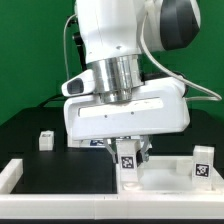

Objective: Assemble square table

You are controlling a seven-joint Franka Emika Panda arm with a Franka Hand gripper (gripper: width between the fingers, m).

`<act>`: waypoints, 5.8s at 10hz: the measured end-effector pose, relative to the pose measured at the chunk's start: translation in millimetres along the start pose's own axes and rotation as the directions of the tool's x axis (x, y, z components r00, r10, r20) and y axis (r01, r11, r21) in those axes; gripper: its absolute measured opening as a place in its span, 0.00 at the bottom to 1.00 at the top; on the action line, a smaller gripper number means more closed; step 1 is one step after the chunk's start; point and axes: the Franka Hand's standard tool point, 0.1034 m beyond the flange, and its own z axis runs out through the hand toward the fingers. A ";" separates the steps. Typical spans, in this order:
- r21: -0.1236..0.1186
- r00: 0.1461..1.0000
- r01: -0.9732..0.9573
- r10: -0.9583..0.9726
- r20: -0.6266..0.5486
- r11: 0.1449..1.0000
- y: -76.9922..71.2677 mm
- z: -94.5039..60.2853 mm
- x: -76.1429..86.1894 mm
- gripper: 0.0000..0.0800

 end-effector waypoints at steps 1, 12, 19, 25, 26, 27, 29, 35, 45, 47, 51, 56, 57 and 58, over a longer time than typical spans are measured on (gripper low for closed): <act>-0.004 0.989 -0.145 0.145 0.011 0.989 -0.4 3.1 -0.3 0.35; 0.022 0.992 -0.097 0.095 0.079 0.995 -0.1 -0.6 4.8 0.80; -0.005 0.864 0.504 -0.503 0.026 0.864 -0.5 -2.3 10.5 0.50; -0.046 0.976 -0.215 0.217 0.033 0.975 -5.1 -0.1 13.5 0.36; -0.067 0.899 -0.435 0.437 0.026 0.898 -5.3 1.5 11.0 0.36; -0.060 0.779 -0.624 0.627 0.025 0.779 -6.3 3.1 9.3 0.36; -0.046 0.595 -0.802 0.803 0.031 0.596 -6.9 3.8 8.6 0.36; -0.053 0.908 -0.417 0.419 0.022 0.907 -10.9 -1.8 9.4 0.76; -0.095 0.989 0.144 -0.145 -0.003 0.985 -14.8 -2.5 14.3 0.40; -0.098 1.000 -0.017 0.015 -0.021 0.995 -10.1 -2.1 16.3 0.37; -0.042 0.683 -0.730 0.730 -0.026 0.682 -1.8 -1.7 14.6 0.37; -0.054 0.725 -0.688 0.687 -0.044 0.723 -5.6 -2.8 12.1 0.46; -0.062 0.819 -0.574 0.572 -0.047 0.816 -15.2 -5.5 11.4 0.67; -0.063 0.909 -0.417 0.415 -0.040 0.907 -18.9 -6.2 11.6 0.67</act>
Offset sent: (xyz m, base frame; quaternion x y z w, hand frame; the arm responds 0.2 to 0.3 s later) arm 0.0149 0.0120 -0.0076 0.0215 -0.0515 0.4518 0.8904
